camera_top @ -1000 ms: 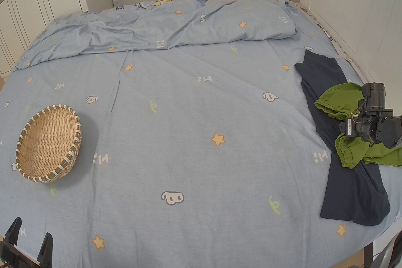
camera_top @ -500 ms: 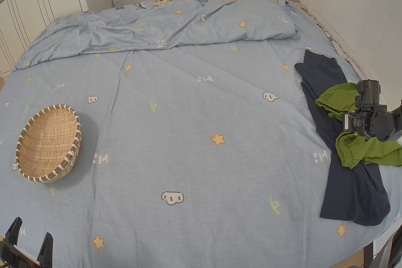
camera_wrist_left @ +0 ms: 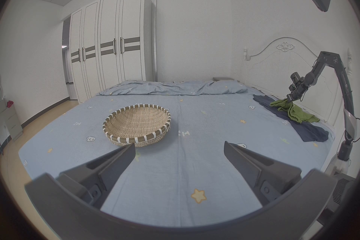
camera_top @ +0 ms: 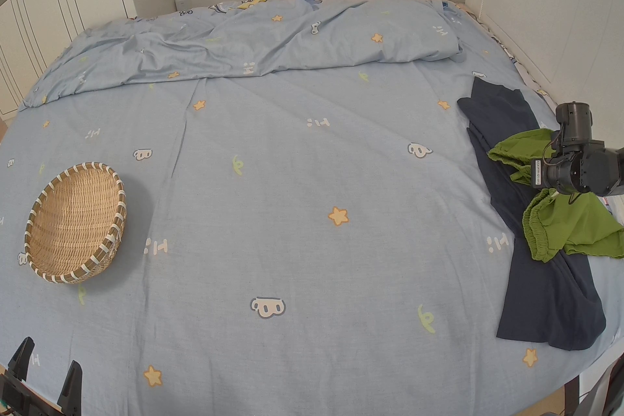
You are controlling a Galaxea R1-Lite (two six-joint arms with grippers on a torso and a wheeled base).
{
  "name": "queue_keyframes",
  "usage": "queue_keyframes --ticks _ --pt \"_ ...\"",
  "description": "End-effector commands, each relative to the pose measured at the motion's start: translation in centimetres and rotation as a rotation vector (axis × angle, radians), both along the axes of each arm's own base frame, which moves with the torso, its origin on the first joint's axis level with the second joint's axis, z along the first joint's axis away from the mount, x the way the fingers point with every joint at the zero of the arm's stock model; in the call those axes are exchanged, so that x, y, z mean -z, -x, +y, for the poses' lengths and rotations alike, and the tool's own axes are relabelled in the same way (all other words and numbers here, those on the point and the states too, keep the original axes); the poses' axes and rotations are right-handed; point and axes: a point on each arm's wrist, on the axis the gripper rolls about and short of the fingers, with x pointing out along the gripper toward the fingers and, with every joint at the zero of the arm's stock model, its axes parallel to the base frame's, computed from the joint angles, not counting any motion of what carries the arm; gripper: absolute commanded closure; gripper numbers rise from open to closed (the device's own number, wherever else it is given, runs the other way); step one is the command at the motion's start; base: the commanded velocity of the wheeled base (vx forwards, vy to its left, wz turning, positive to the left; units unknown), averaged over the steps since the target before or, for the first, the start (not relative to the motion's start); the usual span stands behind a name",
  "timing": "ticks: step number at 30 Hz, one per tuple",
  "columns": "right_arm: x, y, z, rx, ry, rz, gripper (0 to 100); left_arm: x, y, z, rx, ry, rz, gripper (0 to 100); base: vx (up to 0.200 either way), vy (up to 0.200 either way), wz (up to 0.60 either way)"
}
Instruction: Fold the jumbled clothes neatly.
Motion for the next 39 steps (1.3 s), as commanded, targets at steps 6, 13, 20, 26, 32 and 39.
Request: queue_keyframes --ticks 6,13,20,26,32,39 --pt "-13.6 5.5 5.0 -0.166 -0.476 0.005 100 0.5 0.0 0.0 0.0 0.001 0.0 0 0.0 0.0 0.0" --pt "-13.9 6.4 6.3 -0.326 -0.708 0.098 100 0.5 0.0 0.0 0.0 -0.001 0.0 0 0.0 0.0 0.0" --pt "-15.0 8.8 10.1 -0.418 -0.809 0.124 100 0.5 0.0 0.0 0.0 0.001 0.0 0 0.0 0.0 0.0" --pt "-15.5 10.4 12.9 -0.515 -0.821 0.159 100 0.5 0.0 0.0 0.0 0.001 0.0 0 0.0 0.0 0.0" --pt "-15.9 11.1 16.4 -0.607 -0.877 0.168 100 0.5 0.0 0.0 0.0 0.001 0.0 0 0.0 0.0 0.0" --pt "-15.7 11.0 22.0 -0.768 -0.944 0.136 100 0.5 0.0 0.0 0.0 0.001 0.0 0 0.0 0.0 0.0"
